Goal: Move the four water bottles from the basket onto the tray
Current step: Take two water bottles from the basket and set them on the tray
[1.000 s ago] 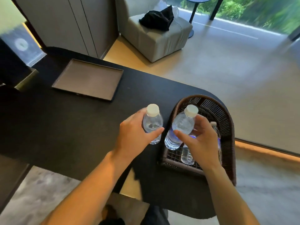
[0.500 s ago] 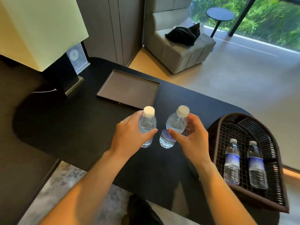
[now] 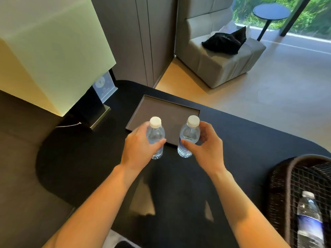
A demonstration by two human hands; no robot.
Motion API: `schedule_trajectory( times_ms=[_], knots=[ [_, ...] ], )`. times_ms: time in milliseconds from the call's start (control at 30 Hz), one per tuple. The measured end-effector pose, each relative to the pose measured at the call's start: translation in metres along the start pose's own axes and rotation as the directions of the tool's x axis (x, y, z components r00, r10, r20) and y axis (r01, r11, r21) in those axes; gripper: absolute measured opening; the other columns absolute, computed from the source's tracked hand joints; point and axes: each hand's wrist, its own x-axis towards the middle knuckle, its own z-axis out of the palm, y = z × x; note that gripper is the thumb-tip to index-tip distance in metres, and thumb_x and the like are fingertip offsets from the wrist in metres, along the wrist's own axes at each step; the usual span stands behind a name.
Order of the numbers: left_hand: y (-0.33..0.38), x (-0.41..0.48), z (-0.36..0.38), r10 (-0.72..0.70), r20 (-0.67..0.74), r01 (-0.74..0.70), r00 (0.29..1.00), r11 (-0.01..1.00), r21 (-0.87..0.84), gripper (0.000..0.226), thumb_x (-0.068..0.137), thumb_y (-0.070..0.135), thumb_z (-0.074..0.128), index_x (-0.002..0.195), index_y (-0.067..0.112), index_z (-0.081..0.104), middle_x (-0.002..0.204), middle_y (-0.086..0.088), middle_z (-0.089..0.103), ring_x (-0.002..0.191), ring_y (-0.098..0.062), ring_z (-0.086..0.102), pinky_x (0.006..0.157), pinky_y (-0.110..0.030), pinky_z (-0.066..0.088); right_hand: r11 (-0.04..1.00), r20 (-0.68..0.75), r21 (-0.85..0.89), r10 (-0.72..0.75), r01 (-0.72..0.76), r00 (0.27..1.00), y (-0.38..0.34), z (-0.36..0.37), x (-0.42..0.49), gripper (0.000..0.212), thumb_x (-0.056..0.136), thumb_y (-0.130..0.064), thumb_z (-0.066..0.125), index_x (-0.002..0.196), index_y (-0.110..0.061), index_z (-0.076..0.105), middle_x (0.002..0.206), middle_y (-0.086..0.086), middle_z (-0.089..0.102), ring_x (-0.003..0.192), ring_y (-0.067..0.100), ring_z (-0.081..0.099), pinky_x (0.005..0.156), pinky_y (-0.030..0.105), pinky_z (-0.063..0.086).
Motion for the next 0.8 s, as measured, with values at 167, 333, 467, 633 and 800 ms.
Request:
schedule_trajectory(
  times_ms=[167,333,467,633,800],
  knots=[
    [-0.029,0.048,0.004,0.002,-0.002,-0.002,1.0,1.0,0.007,0.064,0.077,0.041,0.087,0.13,0.016,0.061,0.122,0.001,0.068,0.114,-0.015,0.064,0.09,-0.039,0.06,1.0,0.015,-0.009,0.02,-0.02,1.0,0.006,0.032,0.047,0.067,0.072,-0.021,0.096,0.124,-0.038,0.057,0.119,-0.016,0.07,0.108,0.005,0.068,0.085,0.01,0.052],
    [-0.062,0.092,0.017,-0.004,-0.006,0.004,1.0,1.0,-0.008,0.06,0.076,0.04,0.088,0.127,0.026,0.06,0.119,0.009,0.066,0.11,-0.006,0.06,0.089,-0.032,0.059,0.998,0.008,-0.052,0.033,-0.032,0.999,0.013,0.068,0.091,0.069,0.072,-0.023,0.096,0.118,-0.046,0.051,0.116,-0.022,0.065,0.108,0.008,0.066,0.084,0.011,0.049],
    [-0.091,0.136,0.025,0.019,0.037,-0.019,0.999,1.0,-0.01,0.06,0.075,0.042,0.088,0.125,0.028,0.058,0.118,0.009,0.065,0.108,-0.007,0.059,0.087,-0.027,0.055,0.994,-0.027,-0.084,0.068,-0.07,0.997,0.023,0.099,0.121,0.069,0.073,-0.025,0.095,0.121,-0.041,0.049,0.118,-0.019,0.063,0.111,0.012,0.064,0.089,0.021,0.05],
    [-0.122,0.189,0.034,0.049,0.079,-0.048,0.996,0.999,-0.016,0.06,0.076,0.037,0.089,0.126,0.024,0.06,0.121,0.004,0.067,0.112,-0.011,0.061,0.087,-0.026,0.053,0.977,-0.074,-0.155,0.137,-0.147,0.988,0.036,0.132,0.153,0.069,0.072,-0.027,0.096,0.121,-0.037,0.048,0.116,-0.016,0.063,0.11,0.012,0.063,0.094,0.031,0.055],
    [-0.143,0.23,0.043,0.073,0.076,-0.07,0.994,0.996,-0.049,0.06,0.077,0.032,0.089,0.128,0.017,0.062,0.12,0.001,0.067,0.112,-0.013,0.061,0.084,-0.018,0.046,0.966,-0.127,-0.181,0.163,-0.185,0.978,0.047,0.159,0.181,0.065,0.07,-0.025,0.095,0.12,-0.028,0.053,0.116,-0.009,0.067,0.106,0.016,0.066,0.092,0.04,0.058]
  ],
)
